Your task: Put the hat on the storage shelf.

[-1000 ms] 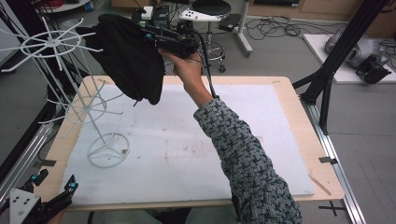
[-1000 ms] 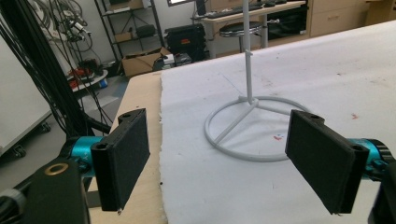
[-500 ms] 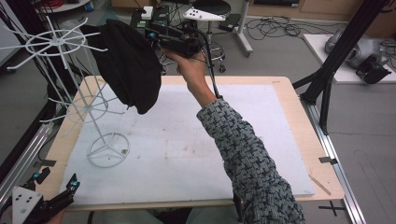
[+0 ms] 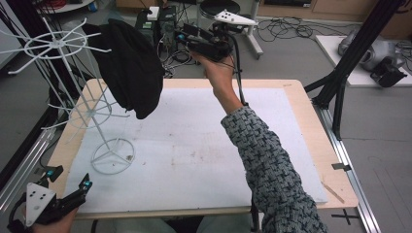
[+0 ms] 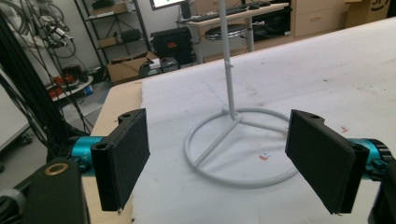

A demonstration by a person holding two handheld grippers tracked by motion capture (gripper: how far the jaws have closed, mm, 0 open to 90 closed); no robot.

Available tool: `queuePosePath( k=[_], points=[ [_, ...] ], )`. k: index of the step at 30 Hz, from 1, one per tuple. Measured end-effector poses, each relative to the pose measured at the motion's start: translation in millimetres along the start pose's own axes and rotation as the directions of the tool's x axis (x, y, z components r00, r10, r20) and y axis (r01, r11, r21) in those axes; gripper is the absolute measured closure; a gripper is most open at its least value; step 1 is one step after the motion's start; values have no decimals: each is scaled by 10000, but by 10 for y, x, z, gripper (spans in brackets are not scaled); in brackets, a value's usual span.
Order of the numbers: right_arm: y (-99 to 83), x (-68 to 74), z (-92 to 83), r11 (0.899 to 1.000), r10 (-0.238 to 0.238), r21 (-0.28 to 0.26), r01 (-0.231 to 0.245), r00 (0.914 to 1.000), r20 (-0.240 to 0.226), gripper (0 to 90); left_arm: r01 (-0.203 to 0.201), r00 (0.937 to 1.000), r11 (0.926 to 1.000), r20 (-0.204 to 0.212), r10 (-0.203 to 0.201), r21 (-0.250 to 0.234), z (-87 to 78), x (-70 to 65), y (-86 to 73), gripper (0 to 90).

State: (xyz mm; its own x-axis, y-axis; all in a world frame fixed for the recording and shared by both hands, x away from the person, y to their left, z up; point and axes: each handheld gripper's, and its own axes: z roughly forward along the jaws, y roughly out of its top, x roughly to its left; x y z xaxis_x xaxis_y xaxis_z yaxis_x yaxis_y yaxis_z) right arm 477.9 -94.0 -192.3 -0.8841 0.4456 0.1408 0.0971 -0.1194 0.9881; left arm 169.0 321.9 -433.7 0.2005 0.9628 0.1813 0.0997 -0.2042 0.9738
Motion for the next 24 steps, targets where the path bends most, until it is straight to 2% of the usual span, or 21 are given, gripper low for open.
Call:
queuePosePath(
  k=[3, 7, 11, 14, 16, 17, 20, 21, 22, 23, 24],
  points=[
    [-21, -62, -147, 10000, 47, -21, -47, 9995, 318, 416, 24, 9998, 10000, 184, -24, 31, 85, -32, 21, 217],
    [-26, -155, -398, 9999, -121, 4, 122, 9958, 911, 390, -11, 9993, 10000, 363, 8, 79, 185, -66, 43, 217],
    [-45, -246, -683, 9996, -274, 50, 269, 9868, 1593, 341, 98, 9988, 9999, 475, -101, 69, 266, -88, 61, 217],
    [-40, -304, -842, 9987, -234, 490, 139, 9798, 1988, 292, 165, 9981, 9998, 595, -168, 66, 327, -104, 71, 217],
    [-70, -314, -982, 9987, -497, 180, 468, 9707, 2353, 295, 113, 9978, 9999, 659, -118, 89, 354, -113, 76, 217],
    [-86, -319, -1048, 9975, -703, 206, 672, 9649, 2532, 294, 47, 9974, 9999, 714, -56, 135, 370, -116, 81, 216],
    [-100, -353, -1193, 9952, -719, 845, 487, 9516, 2987, 234, 115, 9966, 9999, 818, -121, 74, 410, -139, 88, 217],
    [-123, -350, -1256, 9957, -803, 691, 618, 9471, 3108, 242, 90, 9963, 9999, 860, -95, 60, 427, -145, 92, 216],
    [-163, -329, -1353, 9925, -1203, 614, 1055, 9305, 3460, 238, 154, 9959, 9999, 888, -156, 34, 434, -150, 92, 217],
    [-173, -324, -1381, 9909, -1322, 702, 1146, 9246, 3572, 229, 202, 9954, 9998, 934, -201, 7, 447, -159, 93, 217],
    [-199, -315, -1437, 9880, -1518, 836, 1296, 9124, 3802, 213, 163, 9950, 9999, 983, -165, 27, 458, -167, 93, 217]
  ],
)
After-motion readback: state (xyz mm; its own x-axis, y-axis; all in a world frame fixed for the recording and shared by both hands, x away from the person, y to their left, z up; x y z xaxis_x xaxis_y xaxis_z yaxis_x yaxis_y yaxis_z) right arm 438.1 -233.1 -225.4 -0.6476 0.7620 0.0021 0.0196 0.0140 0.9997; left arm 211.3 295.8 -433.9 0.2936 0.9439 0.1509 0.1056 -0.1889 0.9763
